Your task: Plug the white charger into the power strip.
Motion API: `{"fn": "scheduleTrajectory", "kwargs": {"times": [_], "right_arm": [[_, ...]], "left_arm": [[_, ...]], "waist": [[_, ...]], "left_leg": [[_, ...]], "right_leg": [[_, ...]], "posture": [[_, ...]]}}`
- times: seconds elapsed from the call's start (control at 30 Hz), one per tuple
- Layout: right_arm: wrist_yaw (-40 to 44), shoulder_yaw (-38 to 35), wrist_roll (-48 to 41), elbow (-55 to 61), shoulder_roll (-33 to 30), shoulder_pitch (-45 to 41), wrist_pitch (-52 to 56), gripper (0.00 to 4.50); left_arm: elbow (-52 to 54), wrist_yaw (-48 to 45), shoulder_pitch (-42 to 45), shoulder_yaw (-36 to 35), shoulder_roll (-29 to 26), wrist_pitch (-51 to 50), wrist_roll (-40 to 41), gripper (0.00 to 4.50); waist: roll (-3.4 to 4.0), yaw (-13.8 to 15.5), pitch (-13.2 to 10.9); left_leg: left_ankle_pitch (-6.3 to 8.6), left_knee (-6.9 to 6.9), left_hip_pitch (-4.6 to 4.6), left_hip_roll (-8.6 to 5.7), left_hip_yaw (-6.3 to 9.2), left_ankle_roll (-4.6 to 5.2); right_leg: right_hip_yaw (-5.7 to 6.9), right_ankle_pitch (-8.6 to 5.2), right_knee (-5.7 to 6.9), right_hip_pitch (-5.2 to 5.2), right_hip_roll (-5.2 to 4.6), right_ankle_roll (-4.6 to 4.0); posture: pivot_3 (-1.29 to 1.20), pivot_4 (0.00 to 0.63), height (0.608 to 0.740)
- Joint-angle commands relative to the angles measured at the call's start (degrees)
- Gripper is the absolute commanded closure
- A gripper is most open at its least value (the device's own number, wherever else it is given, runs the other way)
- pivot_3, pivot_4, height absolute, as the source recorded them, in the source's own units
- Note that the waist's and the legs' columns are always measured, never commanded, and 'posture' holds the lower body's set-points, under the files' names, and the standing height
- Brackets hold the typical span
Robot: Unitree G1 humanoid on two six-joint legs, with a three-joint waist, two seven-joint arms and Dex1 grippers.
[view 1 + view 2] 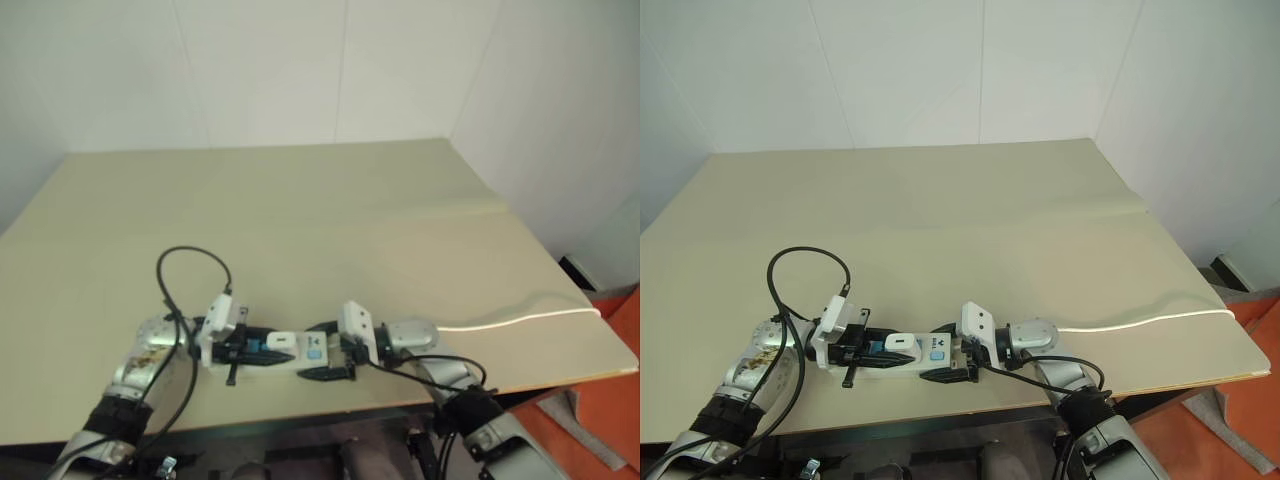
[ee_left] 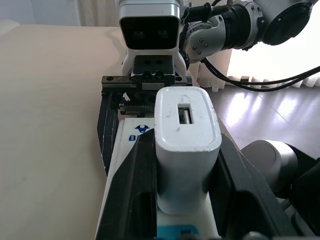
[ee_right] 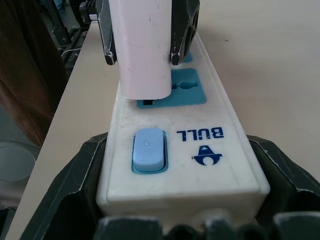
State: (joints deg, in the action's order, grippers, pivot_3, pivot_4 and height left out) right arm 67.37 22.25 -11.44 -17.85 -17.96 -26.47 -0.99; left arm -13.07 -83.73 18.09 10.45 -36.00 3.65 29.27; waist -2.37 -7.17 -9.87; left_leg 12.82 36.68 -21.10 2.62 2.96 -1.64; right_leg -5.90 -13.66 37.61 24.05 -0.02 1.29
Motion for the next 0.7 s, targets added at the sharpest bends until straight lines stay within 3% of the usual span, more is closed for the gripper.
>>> {"fn": "scheduleTrajectory", "kwargs": {"times": [0.03, 0.27, 0.5, 0.7], "right_arm": [[1.5, -2.7, 0.9, -3.0, -4.3, 0.4, 0.7, 1.06], [1.0, -2.9, 0.7, -2.6, -4.5, 0.8, 0.7, 1.06], [0.4, -2.8, 0.6, -2.3, -4.6, 1.2, 0.7, 1.06], [0.4, -2.8, 0.6, -2.5, -4.7, 1.2, 0.6, 1.06]], "left_arm": [[-5.6, 0.5, -2.2, 1.5, -5.9, -2.4, -8.9, 3.49], [-4.9, 3.0, -0.9, 4.9, -4.3, -2.9, -11.6, 3.49], [-5.4, 3.5, -1.0, 4.7, -5.2, -3.6, -10.4, 3.49], [-3.9, 4.4, -3.6, 2.8, -5.3, -4.3, -8.3, 3.49]], "waist": [[0.03, 0.1, 0.0], [0.69, 0.7, 0.5], [0.78, 1.2, 0.5], [0.78, 1.3, 0.5]], "left_leg": [[0.00, 0.00, 0.02, -0.01, 0.00, 0.00], [0.00, 0.00, 0.04, -0.05, 0.00, 0.00], [0.00, 0.00, 0.15, -0.05, 0.00, 0.00], [0.06, -0.10, 0.80, -0.03, 0.00, -0.07]], "right_leg": [[0.00, 0.00, 0.00, -0.02, 0.00, 0.00], [-0.02, 0.00, -0.03, -0.20, -0.01, 0.00], [-0.02, -0.02, -0.12, -0.43, -0.01, -0.02], [-0.03, -0.20, -0.24, -0.84, -0.01, -0.31]], "posture": [[0.00, 0.150, 0.740], [0.00, 0.150, 0.740], [0.00, 0.150, 0.740], [0.00, 0.150, 0.740]]}}
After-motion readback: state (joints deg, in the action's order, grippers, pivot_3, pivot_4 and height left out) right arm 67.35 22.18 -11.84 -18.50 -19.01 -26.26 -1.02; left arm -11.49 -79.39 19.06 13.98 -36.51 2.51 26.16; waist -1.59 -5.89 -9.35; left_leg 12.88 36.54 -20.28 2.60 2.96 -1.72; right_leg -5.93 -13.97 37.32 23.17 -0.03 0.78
